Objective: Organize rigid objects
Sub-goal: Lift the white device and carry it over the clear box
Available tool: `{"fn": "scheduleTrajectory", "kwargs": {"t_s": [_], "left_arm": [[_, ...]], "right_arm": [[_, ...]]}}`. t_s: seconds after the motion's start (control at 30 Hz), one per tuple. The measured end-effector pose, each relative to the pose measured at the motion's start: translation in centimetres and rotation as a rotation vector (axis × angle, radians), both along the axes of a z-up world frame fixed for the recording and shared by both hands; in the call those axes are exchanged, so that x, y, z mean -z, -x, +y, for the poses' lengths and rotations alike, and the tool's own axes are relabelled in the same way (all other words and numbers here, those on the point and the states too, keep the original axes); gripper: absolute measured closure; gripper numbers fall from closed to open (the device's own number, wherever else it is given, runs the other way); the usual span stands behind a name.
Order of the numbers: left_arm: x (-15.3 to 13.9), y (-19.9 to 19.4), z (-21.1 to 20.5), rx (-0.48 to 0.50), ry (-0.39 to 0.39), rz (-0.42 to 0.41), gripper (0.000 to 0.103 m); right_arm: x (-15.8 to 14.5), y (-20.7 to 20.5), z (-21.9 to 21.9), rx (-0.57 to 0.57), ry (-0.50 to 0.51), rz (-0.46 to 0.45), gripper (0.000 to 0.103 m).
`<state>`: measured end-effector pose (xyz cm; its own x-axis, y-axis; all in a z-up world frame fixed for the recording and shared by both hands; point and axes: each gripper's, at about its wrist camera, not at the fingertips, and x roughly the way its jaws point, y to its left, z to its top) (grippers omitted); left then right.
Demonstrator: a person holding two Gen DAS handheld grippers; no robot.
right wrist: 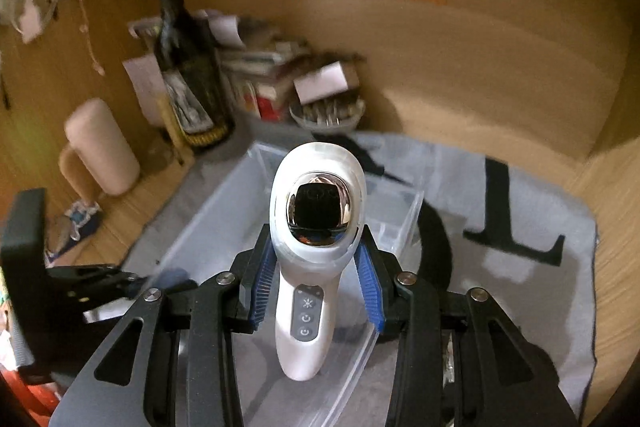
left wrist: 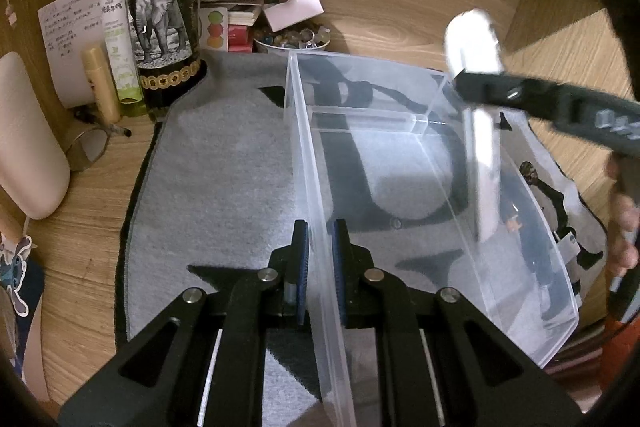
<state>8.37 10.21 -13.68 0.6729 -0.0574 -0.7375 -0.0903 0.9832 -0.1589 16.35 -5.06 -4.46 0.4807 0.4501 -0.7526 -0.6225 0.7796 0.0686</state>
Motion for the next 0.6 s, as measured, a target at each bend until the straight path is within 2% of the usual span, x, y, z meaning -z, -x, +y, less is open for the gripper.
{"fn": "scheduleTrajectory", "kwargs": {"t_s": [0.33,0.6], "left_arm": [[0.0,0.1,0.4,0.006,0.021,0.0,0.09],[-0.1,-0.2,0.6,-0.003,0.041,0.011,0.09]], "right_arm": [[3.9,-1.6,2.0,-0.043,0.131,0.072,0.067],[5.0,-1.8,3.0,-0.1,0.189,0.125,0.067]]}}
